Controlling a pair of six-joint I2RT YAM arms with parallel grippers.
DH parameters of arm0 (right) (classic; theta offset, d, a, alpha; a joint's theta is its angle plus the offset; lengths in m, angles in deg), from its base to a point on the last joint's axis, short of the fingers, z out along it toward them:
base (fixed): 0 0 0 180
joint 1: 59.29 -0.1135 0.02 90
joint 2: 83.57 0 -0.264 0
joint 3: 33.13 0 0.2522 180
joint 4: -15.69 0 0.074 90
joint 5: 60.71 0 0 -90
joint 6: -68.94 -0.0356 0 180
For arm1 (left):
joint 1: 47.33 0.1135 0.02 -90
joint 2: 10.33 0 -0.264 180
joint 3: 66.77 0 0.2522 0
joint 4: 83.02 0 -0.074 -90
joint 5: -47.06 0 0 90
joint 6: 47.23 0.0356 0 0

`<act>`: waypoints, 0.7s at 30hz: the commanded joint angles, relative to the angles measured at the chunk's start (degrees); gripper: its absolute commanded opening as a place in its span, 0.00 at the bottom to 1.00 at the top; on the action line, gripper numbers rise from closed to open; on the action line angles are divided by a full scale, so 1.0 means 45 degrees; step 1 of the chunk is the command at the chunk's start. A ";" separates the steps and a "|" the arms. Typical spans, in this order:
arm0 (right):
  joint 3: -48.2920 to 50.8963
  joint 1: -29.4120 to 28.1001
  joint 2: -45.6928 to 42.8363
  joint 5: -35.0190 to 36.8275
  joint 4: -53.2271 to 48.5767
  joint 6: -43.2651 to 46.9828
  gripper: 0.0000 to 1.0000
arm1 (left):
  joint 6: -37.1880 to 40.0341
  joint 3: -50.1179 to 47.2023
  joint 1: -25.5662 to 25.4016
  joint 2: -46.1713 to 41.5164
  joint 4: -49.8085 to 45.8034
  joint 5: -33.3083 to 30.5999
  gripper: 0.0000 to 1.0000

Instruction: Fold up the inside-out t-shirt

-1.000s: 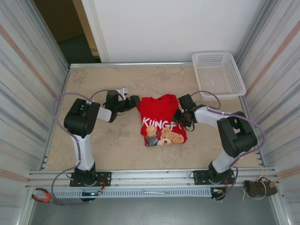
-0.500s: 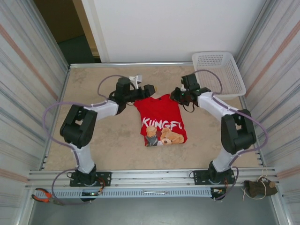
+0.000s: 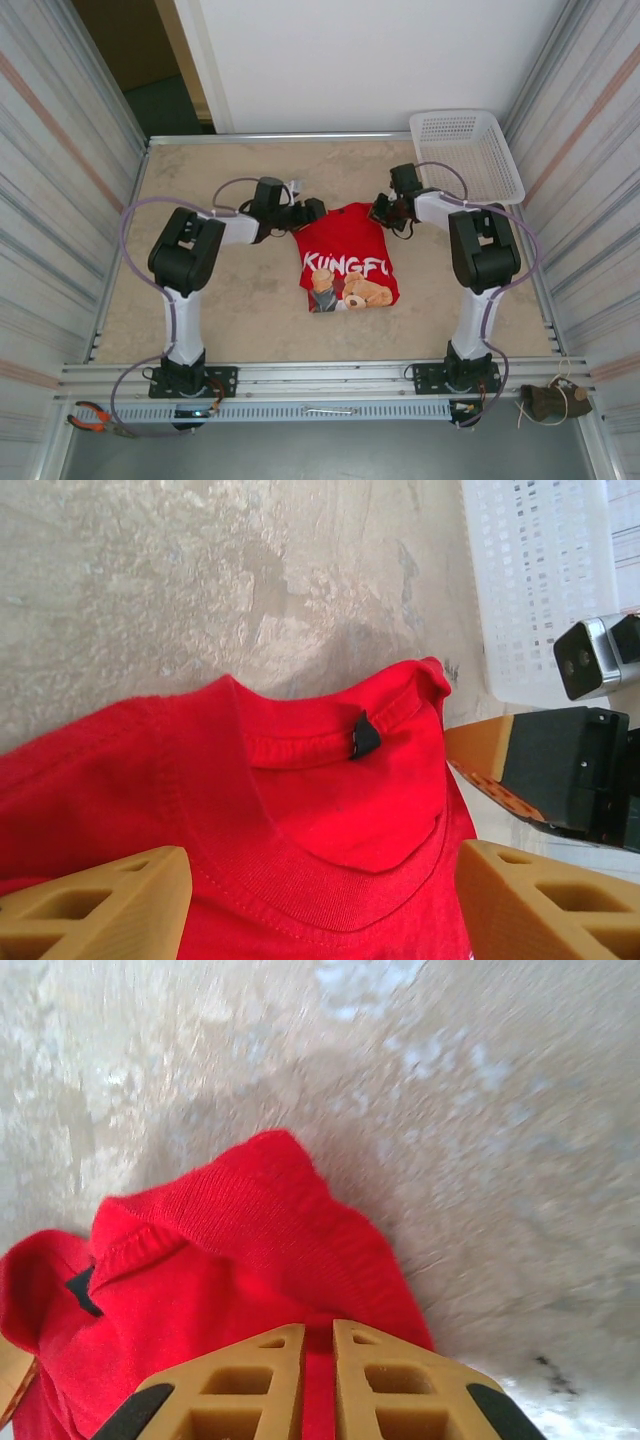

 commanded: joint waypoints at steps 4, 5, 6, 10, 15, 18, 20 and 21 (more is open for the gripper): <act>0.0394 0.0660 -0.2639 -0.0275 -0.0560 0.0807 0.27 | 0.0889 0.0666 0.0350 -0.2142 -0.2623 -0.0325 0.73; 0.0334 0.0784 -0.2725 -0.0251 -0.0800 0.0985 0.37 | 0.0970 0.0789 0.0387 -0.2392 -0.3828 -0.0778 0.73; 0.0216 0.0936 -0.2751 -0.0283 -0.1007 0.1194 0.49 | 0.1030 0.0970 0.0418 -0.2625 -0.5055 -0.1460 0.75; -0.0045 0.1390 -0.2128 -0.0673 -0.1200 0.1395 0.69 | 0.0736 0.1119 0.0841 -0.2481 -0.7453 -0.2441 0.77; -0.0580 0.1296 -0.0941 -0.0781 -0.1284 0.1470 0.71 | 0.0780 0.1885 0.1107 -0.1454 -0.8048 -0.2257 0.78; -0.0861 0.1067 -0.0354 -0.0677 -0.1351 0.1512 0.72 | 0.1080 0.2659 0.1068 -0.0695 -0.8330 -0.1963 0.81; -0.0987 0.0845 -0.0040 -0.0599 -0.1379 0.1522 0.72 | 0.1200 0.3113 0.0993 -0.0274 -0.8389 -0.1724 0.81; -0.1046 0.0708 0.0123 -0.0544 -0.1402 0.1517 0.72 | 0.1331 0.3365 0.0918 -0.0073 -0.8509 -0.1688 0.81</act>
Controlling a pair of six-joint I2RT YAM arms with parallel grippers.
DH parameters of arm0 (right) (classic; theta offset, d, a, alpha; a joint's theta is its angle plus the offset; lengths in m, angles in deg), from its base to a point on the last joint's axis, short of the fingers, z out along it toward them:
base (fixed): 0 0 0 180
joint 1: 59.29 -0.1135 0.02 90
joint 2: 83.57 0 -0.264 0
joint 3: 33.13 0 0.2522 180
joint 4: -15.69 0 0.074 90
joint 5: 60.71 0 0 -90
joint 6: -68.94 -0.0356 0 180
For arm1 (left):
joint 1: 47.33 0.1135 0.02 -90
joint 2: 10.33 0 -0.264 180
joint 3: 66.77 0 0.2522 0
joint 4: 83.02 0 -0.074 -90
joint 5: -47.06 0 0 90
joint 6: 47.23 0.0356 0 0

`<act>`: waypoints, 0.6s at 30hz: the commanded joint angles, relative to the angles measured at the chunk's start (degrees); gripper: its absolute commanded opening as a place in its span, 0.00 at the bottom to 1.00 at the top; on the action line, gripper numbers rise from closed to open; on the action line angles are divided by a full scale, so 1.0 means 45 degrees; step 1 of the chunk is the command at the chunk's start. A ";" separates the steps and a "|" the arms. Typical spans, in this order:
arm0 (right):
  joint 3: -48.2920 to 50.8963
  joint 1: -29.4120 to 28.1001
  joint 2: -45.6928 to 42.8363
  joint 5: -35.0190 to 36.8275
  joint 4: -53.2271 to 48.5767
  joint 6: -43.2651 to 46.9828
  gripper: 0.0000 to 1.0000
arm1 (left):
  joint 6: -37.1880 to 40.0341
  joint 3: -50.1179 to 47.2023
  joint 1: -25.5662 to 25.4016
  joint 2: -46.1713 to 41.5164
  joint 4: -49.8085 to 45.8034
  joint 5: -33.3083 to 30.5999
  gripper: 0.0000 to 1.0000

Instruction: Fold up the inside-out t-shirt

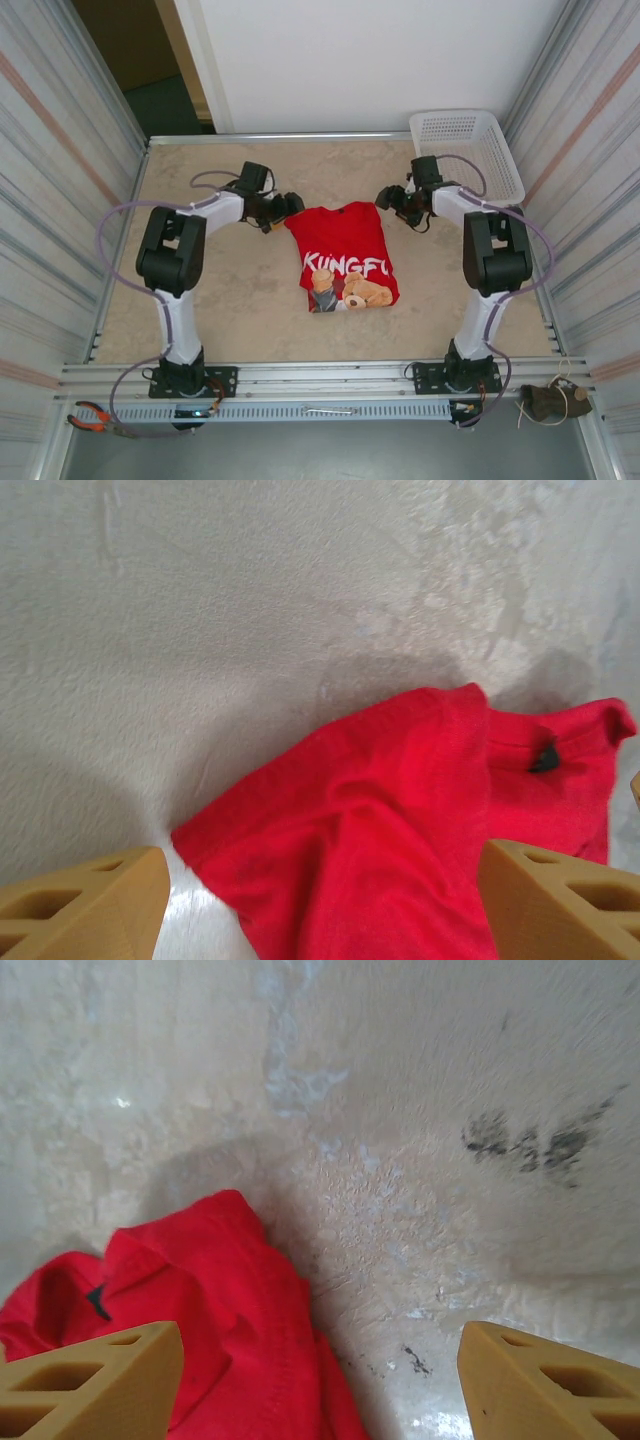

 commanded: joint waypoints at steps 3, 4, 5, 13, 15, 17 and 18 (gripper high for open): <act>-0.0679 -0.0835 0.0655 0.0187 -0.0429 0.0376 0.72 | 0.0684 0.1466 -0.0413 0.0779 -0.1147 0.0336 0.81; -0.0700 -0.1033 0.0765 0.0232 -0.0442 0.0376 0.71 | 0.0666 0.1598 -0.0496 0.0909 -0.1248 0.0320 0.81; -0.0754 -0.1211 0.0842 0.0239 -0.0455 0.0376 0.71 | 0.0609 0.1702 -0.0581 0.0967 -0.1303 0.0324 0.81; -0.0370 -0.2145 0.0953 -0.0001 -0.0040 0.0030 0.68 | 0.0303 0.1893 -0.1402 0.1832 -0.1238 0.0624 0.81; -0.0130 -0.2068 0.0839 0.0097 0.0082 0.0005 0.68 | 0.0328 0.1616 -0.1472 0.1765 -0.1152 0.0451 0.81; 0.0022 -0.1959 0.0778 0.0098 0.0075 0.0044 0.68 | 0.0342 0.1313 -0.1455 0.1624 -0.1055 0.0135 0.81; 0.0091 -0.1889 0.0749 0.0110 0.0077 0.0054 0.68 | 0.0369 0.1223 -0.1455 0.1552 -0.1185 -0.0178 0.81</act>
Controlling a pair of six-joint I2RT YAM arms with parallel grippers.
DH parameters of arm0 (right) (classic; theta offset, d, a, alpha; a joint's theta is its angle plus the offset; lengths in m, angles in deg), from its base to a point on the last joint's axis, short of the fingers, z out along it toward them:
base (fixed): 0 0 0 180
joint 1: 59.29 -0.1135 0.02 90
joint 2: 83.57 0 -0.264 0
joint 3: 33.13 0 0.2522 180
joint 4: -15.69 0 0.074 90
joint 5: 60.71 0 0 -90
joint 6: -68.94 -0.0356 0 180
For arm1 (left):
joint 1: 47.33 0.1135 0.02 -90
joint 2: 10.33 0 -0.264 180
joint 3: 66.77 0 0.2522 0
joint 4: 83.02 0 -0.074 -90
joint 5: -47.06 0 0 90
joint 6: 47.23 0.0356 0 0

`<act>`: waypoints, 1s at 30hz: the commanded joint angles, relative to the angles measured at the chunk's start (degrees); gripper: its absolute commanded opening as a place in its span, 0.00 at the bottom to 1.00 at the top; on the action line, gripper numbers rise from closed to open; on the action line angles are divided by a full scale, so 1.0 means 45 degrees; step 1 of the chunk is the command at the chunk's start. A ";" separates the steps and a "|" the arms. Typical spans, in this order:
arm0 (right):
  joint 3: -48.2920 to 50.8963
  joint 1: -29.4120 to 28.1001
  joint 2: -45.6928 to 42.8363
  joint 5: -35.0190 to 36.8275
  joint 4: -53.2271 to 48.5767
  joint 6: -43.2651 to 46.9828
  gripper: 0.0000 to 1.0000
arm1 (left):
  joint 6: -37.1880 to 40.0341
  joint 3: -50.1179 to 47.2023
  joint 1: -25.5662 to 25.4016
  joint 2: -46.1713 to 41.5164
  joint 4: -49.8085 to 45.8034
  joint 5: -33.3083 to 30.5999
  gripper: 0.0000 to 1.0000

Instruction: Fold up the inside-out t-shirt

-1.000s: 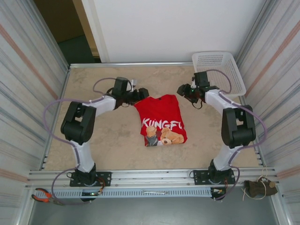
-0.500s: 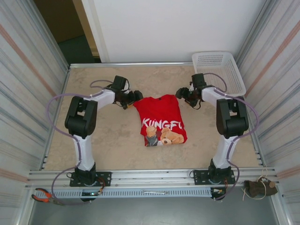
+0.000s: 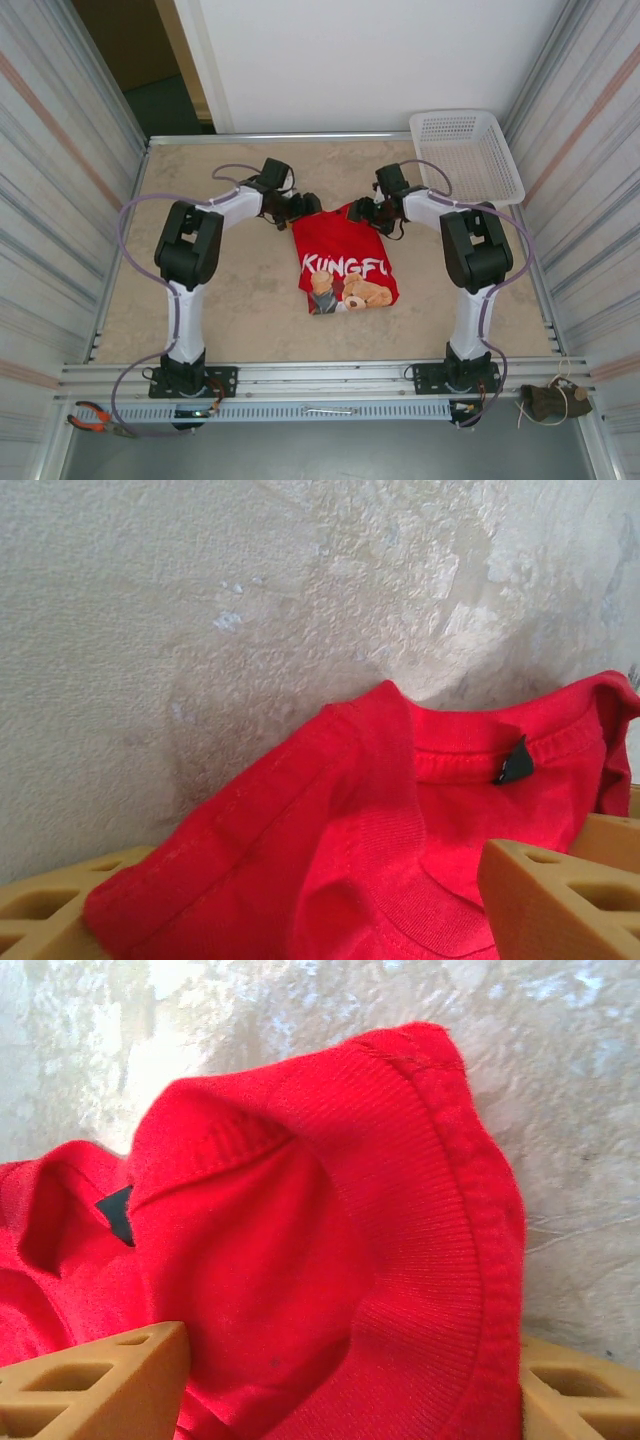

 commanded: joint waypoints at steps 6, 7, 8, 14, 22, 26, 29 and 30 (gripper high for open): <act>0.0472 0.0270 -0.0030 -0.0185 0.0094 0.0030 0.64 | -0.0001 -0.0872 -0.0578 0.0014 -0.0889 -0.1086 0.81; 0.0453 0.0215 0.0043 -0.0312 0.0167 -0.0037 0.62 | -0.0124 -0.0946 -0.0669 0.0054 -0.0708 -0.0960 0.81; 0.0463 0.0114 0.0131 -0.0493 0.0323 -0.0134 0.60 | -0.0301 -0.1006 -0.0813 0.0093 -0.0462 -0.0675 0.81; 0.0841 -0.0045 0.0300 -0.1635 0.1672 -0.0856 0.33 | -0.1847 -0.2882 -0.1417 -0.0181 0.3562 0.0792 0.65; 0.1245 0.0652 0.0114 -0.2765 0.2771 -0.1701 0.00 | -0.3092 -0.3929 -0.1159 0.0193 0.8088 0.2373 0.13; 0.1580 0.1024 -0.0608 -0.3252 0.3439 -0.2254 0.00 | -0.3203 -0.3968 -0.0751 -0.0023 0.8993 0.2616 0.00; 0.1199 0.1305 -0.1018 -0.3476 0.3698 -0.2750 0.00 | -0.2748 -0.3323 -0.0302 -0.0456 0.8619 0.2754 0.00; 0.0947 0.1355 -0.1064 -0.3518 0.3641 -0.2811 0.00 | -0.2623 -0.3008 -0.0145 -0.0617 0.8441 0.2851 0.00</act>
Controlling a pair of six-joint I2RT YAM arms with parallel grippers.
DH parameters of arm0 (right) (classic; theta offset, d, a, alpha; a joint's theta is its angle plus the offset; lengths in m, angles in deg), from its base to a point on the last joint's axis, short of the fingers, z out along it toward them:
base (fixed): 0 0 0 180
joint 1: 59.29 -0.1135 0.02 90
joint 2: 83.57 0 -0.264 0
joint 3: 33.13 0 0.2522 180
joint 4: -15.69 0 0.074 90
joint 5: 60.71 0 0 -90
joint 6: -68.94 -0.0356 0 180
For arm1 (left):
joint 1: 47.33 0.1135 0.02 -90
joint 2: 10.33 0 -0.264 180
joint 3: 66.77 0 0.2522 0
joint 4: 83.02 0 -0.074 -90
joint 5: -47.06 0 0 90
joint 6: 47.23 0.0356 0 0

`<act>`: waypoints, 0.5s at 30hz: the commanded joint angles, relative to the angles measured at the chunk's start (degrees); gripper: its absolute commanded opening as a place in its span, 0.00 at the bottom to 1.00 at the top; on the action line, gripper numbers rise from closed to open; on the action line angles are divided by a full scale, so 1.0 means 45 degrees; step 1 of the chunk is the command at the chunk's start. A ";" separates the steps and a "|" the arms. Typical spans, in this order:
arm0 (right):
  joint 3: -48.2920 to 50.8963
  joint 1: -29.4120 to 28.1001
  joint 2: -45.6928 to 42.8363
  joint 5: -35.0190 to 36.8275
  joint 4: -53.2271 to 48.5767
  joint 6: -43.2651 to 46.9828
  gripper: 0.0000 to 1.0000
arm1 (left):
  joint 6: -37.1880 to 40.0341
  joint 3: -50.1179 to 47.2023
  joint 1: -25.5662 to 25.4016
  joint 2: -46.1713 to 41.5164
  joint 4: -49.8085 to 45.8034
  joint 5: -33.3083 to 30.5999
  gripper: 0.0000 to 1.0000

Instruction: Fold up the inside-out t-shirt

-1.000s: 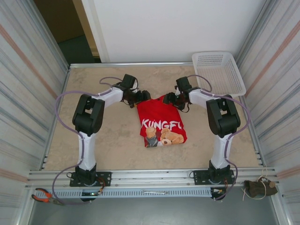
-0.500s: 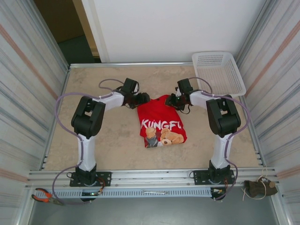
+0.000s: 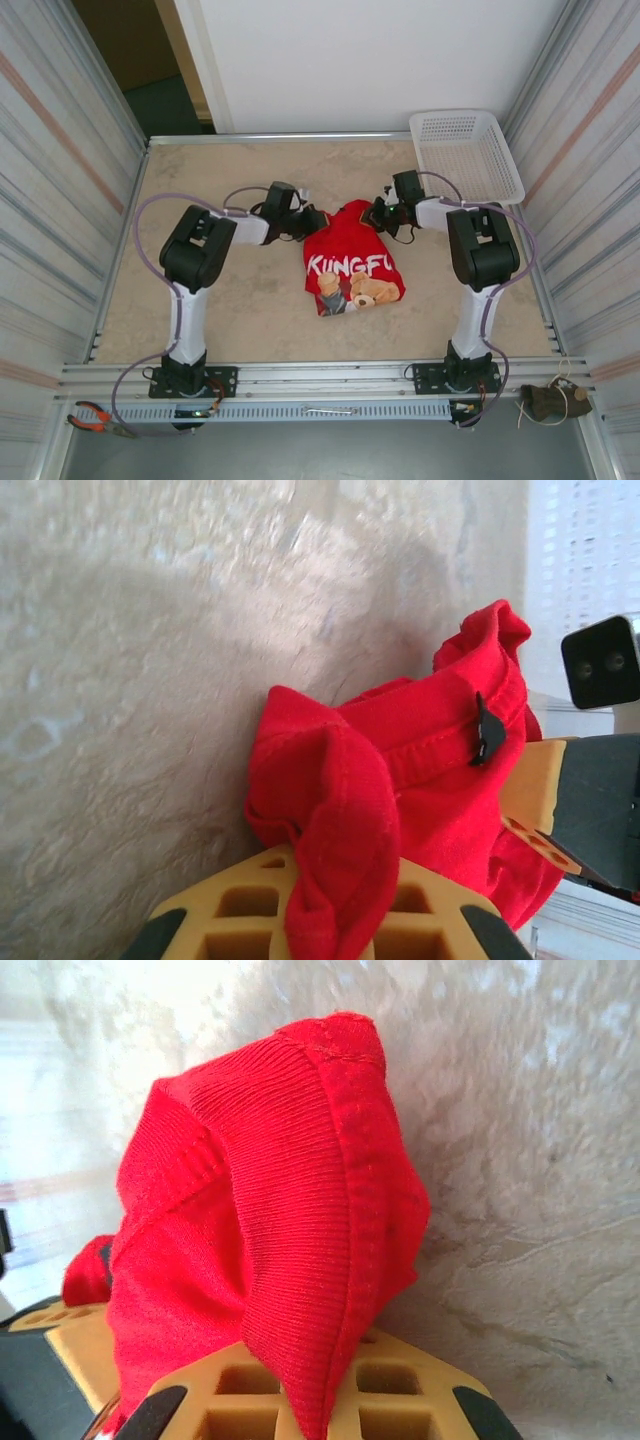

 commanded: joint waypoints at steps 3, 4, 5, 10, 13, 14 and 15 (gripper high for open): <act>-0.1887 0.0294 -0.0829 -0.0578 0.0465 -0.0867 0.00 | 0.0550 0.2285 0.0974 -0.0540 -0.0443 0.1183 0.00; -0.2432 0.0335 -0.0743 -0.0576 0.0417 -0.0984 0.00 | 0.0619 0.2900 0.1146 -0.0436 -0.0734 0.1340 0.00; -0.2946 0.0390 -0.0602 -0.0630 0.0312 -0.1139 0.00 | 0.0679 0.3653 0.1331 -0.0313 -0.0976 0.1585 0.00; -0.5353 0.0563 -0.0301 -0.0732 0.0165 -0.1712 0.00 | 0.0821 0.6909 0.1868 0.0042 -0.2040 0.2316 0.00; -0.6009 0.0538 -0.0687 -0.0704 0.0157 -0.1775 0.00 | 0.0978 0.7884 0.1913 -0.0316 -0.2489 0.2682 0.00; -0.5940 0.0533 -0.0895 -0.0681 0.0228 -0.1731 0.00 | 0.0984 0.7813 0.1909 -0.0680 -0.2445 0.2730 0.00; -0.5687 0.0481 -0.1201 -0.0630 0.0327 -0.1661 0.00 | 0.0930 0.7458 0.1872 -0.1007 -0.2209 0.2769 0.00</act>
